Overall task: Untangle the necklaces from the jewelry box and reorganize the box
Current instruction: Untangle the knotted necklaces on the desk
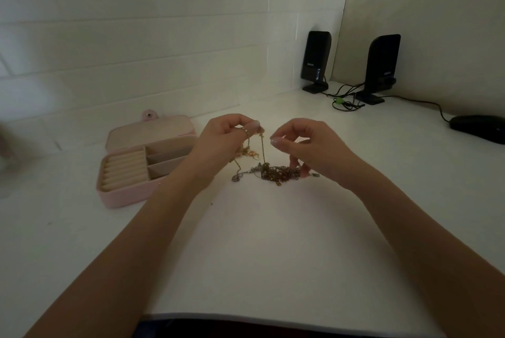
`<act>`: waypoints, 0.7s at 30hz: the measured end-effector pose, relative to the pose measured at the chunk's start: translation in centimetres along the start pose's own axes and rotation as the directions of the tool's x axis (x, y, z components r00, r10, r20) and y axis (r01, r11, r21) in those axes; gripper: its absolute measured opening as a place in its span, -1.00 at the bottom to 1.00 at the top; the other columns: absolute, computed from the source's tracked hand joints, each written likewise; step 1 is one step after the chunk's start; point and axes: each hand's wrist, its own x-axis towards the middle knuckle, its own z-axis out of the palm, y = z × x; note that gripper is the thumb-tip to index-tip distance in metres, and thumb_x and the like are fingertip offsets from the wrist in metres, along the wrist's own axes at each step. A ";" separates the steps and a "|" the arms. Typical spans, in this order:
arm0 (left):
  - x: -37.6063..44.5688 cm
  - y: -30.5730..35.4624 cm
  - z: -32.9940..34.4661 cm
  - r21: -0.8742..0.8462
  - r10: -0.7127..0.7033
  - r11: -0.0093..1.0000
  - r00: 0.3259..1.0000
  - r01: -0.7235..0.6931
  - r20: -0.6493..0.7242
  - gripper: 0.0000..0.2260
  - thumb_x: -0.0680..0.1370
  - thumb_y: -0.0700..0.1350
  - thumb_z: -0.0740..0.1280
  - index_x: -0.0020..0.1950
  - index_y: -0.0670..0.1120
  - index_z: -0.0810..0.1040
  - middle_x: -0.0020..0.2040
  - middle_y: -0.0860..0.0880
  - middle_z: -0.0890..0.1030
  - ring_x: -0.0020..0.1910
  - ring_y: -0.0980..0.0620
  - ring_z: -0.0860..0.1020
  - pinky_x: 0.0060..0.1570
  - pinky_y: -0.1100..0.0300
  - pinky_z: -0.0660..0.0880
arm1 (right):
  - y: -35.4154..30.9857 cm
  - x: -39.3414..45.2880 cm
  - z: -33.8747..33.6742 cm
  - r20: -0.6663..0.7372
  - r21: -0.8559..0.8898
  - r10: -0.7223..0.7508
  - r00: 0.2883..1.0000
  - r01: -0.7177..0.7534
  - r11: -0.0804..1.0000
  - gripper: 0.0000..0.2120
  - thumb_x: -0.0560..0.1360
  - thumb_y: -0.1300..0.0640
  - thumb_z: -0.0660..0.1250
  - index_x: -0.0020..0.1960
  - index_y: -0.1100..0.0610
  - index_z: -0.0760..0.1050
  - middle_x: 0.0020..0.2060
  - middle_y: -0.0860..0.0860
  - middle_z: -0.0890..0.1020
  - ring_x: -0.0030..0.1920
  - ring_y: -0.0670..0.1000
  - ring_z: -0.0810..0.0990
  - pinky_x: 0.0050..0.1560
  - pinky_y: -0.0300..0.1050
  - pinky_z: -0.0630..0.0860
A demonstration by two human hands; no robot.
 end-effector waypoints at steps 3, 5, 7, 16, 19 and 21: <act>-0.2 0.4 0.1 -0.056 0.017 0.998 1.000 -0.017 0.008 -0.82 0.57 -0.12 0.29 -0.21 -0.01 0.59 -0.57 0.11 0.36 -0.56 0.17 0.26 -0.52 0.36 0.25 | 0.5 0.1 0.8 0.094 -0.126 -0.059 0.994 0.071 0.990 -0.87 0.47 0.03 0.42 -0.01 0.02 0.64 -0.23 -0.04 0.61 -0.45 -0.19 0.44 -0.40 -0.38 0.37; -0.1 0.6 -0.1 -0.139 0.016 0.990 1.000 -0.015 0.006 -0.83 0.58 -0.13 0.28 -0.19 -0.04 0.58 -0.58 0.09 0.31 -0.58 0.17 0.24 -0.55 0.36 0.23 | 0.6 0.1 1.2 0.125 -0.162 -0.058 0.990 0.078 0.984 -0.92 0.47 0.04 0.42 -0.10 0.04 0.65 -0.24 -0.07 0.65 -0.46 -0.20 0.45 -0.37 -0.37 0.38; 0.0 0.7 -0.5 -0.242 -0.001 0.970 1.000 0.000 -0.006 -0.84 0.59 -0.13 0.26 -0.17 -0.06 0.56 -0.60 0.11 0.28 -0.60 0.17 0.20 -0.59 0.37 0.19 | 0.5 0.3 1.0 0.063 -0.166 -0.053 0.997 0.063 0.984 -0.92 0.49 0.04 0.39 -0.14 0.01 0.63 -0.22 -0.08 0.67 -0.37 -0.17 0.52 -0.31 -0.32 0.44; 0.1 0.3 -0.3 -0.003 0.006 1.000 1.000 -0.006 -0.027 -0.91 0.50 -0.04 0.39 -0.20 0.01 0.61 -0.59 0.15 0.37 -0.61 0.21 0.27 -0.58 0.39 0.22 | -1.0 -0.1 -0.6 -0.096 0.549 -0.001 0.995 0.054 0.834 -0.88 0.60 0.18 0.22 -0.05 0.20 0.49 -0.28 0.12 0.63 -0.28 0.07 0.65 -0.23 -0.15 0.61; -0.6 0.2 0.3 0.125 0.008 0.992 0.991 -0.025 0.130 -0.90 0.45 0.05 0.43 -0.08 0.07 0.66 -0.56 0.11 0.32 -0.57 0.18 0.25 -0.54 0.43 0.24 | -1.6 -0.2 -0.7 -0.107 0.637 -0.064 0.992 0.117 0.762 -0.88 0.60 0.19 0.20 -0.05 0.20 0.48 -0.26 0.12 0.63 -0.24 0.07 0.67 -0.19 -0.14 0.61; -0.9 0.1 0.8 0.153 0.010 0.987 0.979 -0.042 0.202 -0.87 0.45 0.05 0.43 -0.09 0.04 0.69 -0.55 0.07 0.24 -0.54 0.11 0.16 -0.54 0.36 0.19 | -1.8 -0.2 -0.7 -0.121 0.662 -0.076 0.990 0.138 0.737 -0.88 0.60 0.18 0.19 -0.05 0.20 0.46 -0.26 0.13 0.63 -0.23 0.08 0.68 -0.20 -0.14 0.62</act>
